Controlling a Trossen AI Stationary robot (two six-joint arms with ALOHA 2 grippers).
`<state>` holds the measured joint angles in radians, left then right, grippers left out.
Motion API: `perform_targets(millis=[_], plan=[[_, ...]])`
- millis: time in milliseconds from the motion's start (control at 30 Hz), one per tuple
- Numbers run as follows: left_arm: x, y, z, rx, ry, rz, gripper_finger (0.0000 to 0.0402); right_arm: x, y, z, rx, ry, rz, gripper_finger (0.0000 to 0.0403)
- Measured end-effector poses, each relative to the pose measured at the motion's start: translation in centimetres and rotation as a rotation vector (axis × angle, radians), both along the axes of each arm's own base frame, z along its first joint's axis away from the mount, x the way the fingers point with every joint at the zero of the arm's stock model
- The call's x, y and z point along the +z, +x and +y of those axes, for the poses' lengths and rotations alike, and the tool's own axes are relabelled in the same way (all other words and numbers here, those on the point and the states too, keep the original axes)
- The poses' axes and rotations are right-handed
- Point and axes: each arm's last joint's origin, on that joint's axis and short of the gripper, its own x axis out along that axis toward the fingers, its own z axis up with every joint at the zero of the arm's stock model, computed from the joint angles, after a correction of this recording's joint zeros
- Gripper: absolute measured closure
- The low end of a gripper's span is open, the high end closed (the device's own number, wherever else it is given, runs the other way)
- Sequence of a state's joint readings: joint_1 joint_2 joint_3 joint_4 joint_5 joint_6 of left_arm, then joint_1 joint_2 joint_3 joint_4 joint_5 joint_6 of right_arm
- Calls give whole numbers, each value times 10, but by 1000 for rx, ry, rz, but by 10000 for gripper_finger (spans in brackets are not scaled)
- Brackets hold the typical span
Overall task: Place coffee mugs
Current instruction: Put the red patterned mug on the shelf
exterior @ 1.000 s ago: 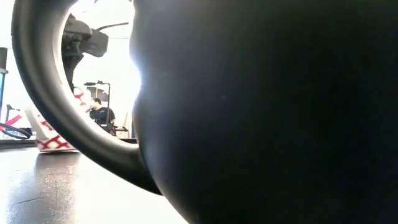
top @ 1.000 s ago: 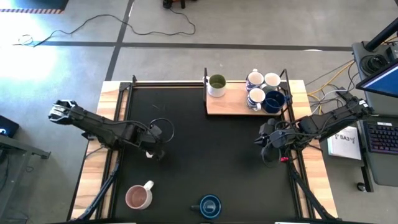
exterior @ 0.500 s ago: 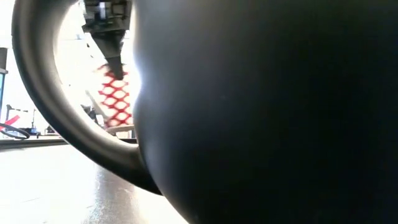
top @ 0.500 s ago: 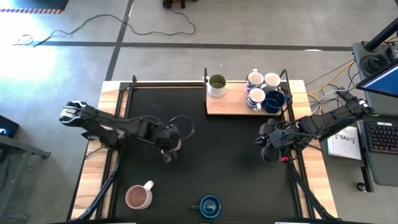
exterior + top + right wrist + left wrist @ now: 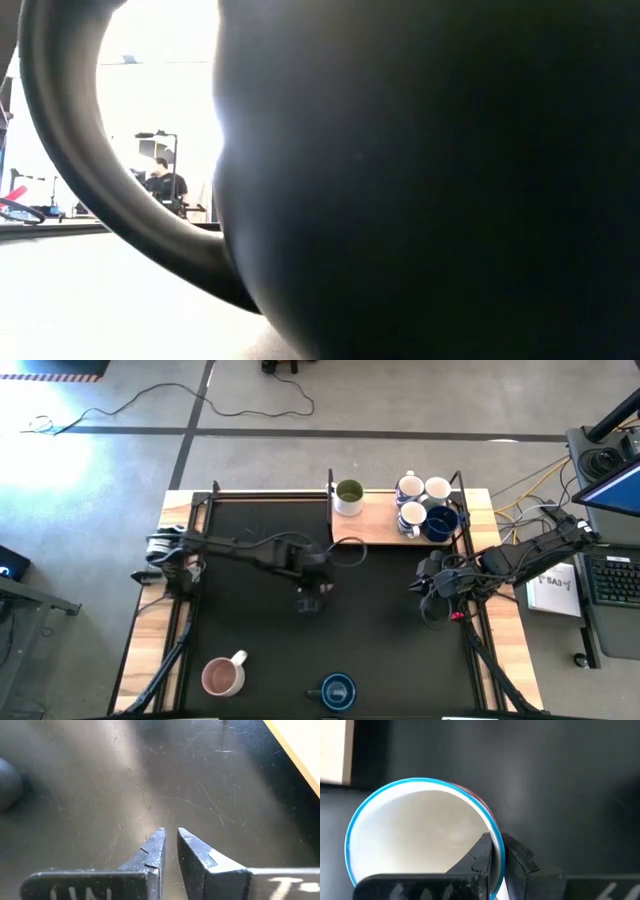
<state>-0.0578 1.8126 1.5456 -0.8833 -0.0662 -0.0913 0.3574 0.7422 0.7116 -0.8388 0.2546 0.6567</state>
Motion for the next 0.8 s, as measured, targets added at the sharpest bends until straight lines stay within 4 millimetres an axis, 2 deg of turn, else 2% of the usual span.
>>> perform_targets(millis=[267,433,567,800], plan=[[-6,42,27,-85,38,-4,390,0,1,0,29,-30,-4,365],[-21,62,39,-144,-7,21,390,0,4,-4,24,-64,-12,365],[-36,76,42,-186,-16,43,390,-1,9,-7,8,-92,-11,365],[-40,87,41,-238,-8,82,390,-7,21,-9,29,-132,18,365]])
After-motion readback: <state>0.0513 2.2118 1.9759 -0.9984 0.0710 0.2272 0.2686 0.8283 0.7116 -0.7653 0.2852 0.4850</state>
